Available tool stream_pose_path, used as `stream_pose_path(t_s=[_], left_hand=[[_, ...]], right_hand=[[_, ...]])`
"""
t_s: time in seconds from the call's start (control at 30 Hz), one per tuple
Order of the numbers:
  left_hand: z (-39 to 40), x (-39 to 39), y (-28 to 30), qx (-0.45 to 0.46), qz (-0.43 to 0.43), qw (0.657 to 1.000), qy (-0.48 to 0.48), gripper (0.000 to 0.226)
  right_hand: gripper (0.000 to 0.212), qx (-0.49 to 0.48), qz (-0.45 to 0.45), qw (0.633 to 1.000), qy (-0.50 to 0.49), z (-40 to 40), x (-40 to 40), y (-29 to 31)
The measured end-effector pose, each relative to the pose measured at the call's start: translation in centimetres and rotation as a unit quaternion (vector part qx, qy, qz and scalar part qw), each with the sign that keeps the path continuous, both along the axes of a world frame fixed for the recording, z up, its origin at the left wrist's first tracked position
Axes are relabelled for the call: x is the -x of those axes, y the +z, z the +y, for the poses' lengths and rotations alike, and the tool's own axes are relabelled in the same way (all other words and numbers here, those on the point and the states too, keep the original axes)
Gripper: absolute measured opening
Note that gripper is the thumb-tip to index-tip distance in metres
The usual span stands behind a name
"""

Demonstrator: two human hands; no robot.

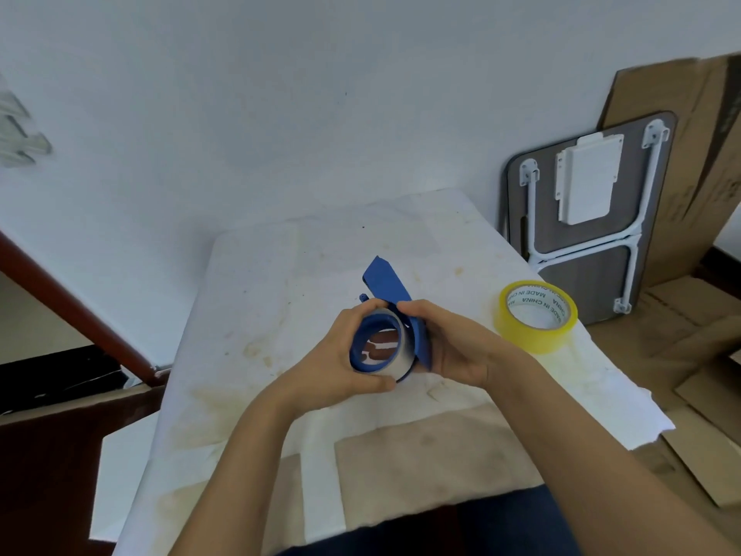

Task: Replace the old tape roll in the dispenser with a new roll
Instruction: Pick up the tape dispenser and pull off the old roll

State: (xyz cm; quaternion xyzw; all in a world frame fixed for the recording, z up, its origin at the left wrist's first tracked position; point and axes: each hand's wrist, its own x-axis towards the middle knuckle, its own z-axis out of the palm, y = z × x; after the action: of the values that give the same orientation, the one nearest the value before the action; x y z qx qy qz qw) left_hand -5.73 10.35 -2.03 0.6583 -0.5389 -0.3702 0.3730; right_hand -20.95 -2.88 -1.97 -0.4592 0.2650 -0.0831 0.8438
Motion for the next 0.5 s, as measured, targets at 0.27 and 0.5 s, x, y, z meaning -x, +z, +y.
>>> stream_pose_path(t_s=[0.27,0.5], left_hand=[[0.6,-0.3,-0.3,0.03,-0.077,0.996,0.024,0.089],[0.8,-0.4,-0.1,0.018,-0.044,0.996,0.069,0.086]], right_hand=[[0.029,0.034,0.015,0.999,0.006,-1.0,0.5,0.5],[0.055,0.077,0.086,0.993,-0.003,-1.5,-0.1,0.4]])
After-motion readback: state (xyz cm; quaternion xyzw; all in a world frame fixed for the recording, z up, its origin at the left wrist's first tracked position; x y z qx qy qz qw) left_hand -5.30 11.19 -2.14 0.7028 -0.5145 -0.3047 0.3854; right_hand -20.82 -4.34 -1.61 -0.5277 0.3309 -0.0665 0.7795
